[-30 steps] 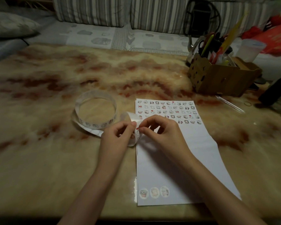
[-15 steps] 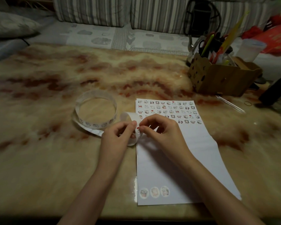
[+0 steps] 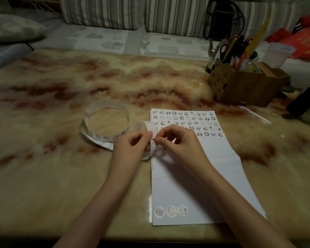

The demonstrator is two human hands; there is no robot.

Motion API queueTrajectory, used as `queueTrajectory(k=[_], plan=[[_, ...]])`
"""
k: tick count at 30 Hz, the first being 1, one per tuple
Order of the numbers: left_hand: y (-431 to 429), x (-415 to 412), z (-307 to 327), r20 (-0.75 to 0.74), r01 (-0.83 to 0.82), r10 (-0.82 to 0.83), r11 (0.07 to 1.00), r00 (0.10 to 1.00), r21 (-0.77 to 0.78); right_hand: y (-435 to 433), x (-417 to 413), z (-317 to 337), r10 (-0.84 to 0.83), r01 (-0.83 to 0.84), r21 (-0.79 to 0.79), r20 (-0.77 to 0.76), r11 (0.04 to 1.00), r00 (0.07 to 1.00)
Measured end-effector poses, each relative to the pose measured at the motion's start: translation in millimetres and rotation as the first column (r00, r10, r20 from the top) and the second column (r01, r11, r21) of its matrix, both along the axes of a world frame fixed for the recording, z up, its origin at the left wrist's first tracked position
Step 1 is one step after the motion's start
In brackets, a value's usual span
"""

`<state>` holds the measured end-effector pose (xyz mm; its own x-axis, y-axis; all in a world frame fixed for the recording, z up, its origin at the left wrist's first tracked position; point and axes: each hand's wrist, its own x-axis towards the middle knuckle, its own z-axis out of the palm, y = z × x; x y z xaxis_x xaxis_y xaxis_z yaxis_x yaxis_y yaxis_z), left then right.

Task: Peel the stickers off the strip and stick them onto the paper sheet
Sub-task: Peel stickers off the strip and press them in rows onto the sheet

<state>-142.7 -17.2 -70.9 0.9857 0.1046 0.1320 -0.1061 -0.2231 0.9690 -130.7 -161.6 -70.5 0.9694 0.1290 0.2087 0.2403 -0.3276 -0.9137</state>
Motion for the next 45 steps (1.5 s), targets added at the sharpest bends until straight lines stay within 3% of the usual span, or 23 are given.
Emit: queueTrajectory(k=[7, 12, 16, 21, 25, 45], plan=[[11, 3, -3, -0.017, 0.034, -0.033, 0.999, 0.999, 0.038, 8, -5, -3, 0.001, 0.006, -0.154, 0.045, 0.988, 0.999], [15, 3, -6, -0.018, -0.003, 0.004, 0.998, 1.0, 0.07, 6, -5, 2, 0.047, -0.035, -0.108, 0.106, 0.994, 0.993], [17, 1, -11, 0.005, -0.031, 0.031, 0.994, 1.0, 0.109, -3, 5, 11, -0.031, 0.031, 0.018, -0.005, 0.999, 1.0], [20, 1, -18, 0.016, -0.092, 0.09, 0.982, 0.996, 0.163, -9, 17, 11, -0.088, 0.082, -0.035, -0.234, 0.996, 0.968], [20, 0, -19, 0.028, -0.089, 0.086, 0.98, 0.996, 0.179, -4, 24, 7, -0.141, 0.127, -0.067, -0.308, 0.99, 0.941], [21, -1, -20, 0.034, -0.072, 0.066, 0.972, 0.997, 0.225, 6, 25, -10, -0.268, 0.214, -0.242, -0.215, 0.946, 0.939]])
